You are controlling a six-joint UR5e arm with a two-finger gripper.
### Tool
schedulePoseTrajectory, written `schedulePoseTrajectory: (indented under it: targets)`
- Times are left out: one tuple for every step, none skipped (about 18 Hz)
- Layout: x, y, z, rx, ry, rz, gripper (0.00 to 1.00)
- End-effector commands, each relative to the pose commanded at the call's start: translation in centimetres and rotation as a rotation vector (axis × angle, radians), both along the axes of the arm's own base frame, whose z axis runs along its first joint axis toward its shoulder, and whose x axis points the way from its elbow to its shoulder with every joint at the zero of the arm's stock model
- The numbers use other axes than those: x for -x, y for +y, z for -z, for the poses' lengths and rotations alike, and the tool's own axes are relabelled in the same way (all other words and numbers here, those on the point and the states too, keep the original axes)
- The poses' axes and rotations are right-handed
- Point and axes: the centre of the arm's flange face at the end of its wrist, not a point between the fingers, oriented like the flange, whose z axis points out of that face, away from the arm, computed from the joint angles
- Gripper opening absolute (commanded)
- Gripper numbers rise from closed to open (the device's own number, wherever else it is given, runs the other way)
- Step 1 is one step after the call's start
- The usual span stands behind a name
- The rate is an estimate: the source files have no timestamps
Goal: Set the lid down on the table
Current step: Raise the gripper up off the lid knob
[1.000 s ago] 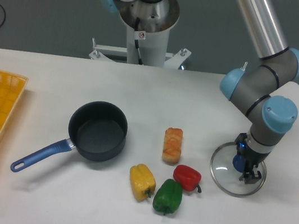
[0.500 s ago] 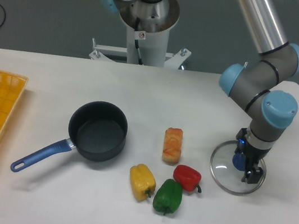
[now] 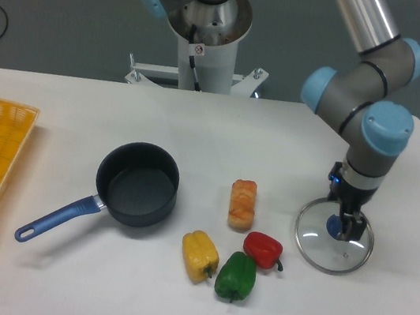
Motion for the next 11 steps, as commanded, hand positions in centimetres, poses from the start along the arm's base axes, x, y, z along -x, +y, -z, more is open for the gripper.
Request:
schedulePoseTrajectory:
  targets:
    - [-0.3, 0.0, -0.1, 0.012, -0.007, 0.002, 1.0]
    - [-0.4, -0.1, -0.1, 0.033, -0.013, 0.005, 1.0]
    - [-0.7, -0.1, -0.2, 0.054, -0.018, 0.011, 1.0]
    - [-1.0, 0.2, -0.3, 0.065, -0.025, 0.019, 1.0]
    - [-0.8, 0.4, -0.7, 0.066, -0.026, 0.023, 1.0]
    - [-1.0, 0.5, -0.7, 0.067, -0.029, 0.027, 1.0]
    - [-1.4, 0.6, -1.1, 0.067, -0.026, 0.03, 1.0]
    - [-2.2, 0.8, -1.9, 0.072, -0.019, 0.028, 1.0]
    - [-3.0, 1.3, -2.8, 0.079, -0.016, 0.036, 1.0]
    - [-3.3, 1.1, -3.1, 0.087, -0.031, 0.037, 1.0]
    - [-3.5, 1.1, -3.3, 0.091, -0.041, 0.037, 1.0]
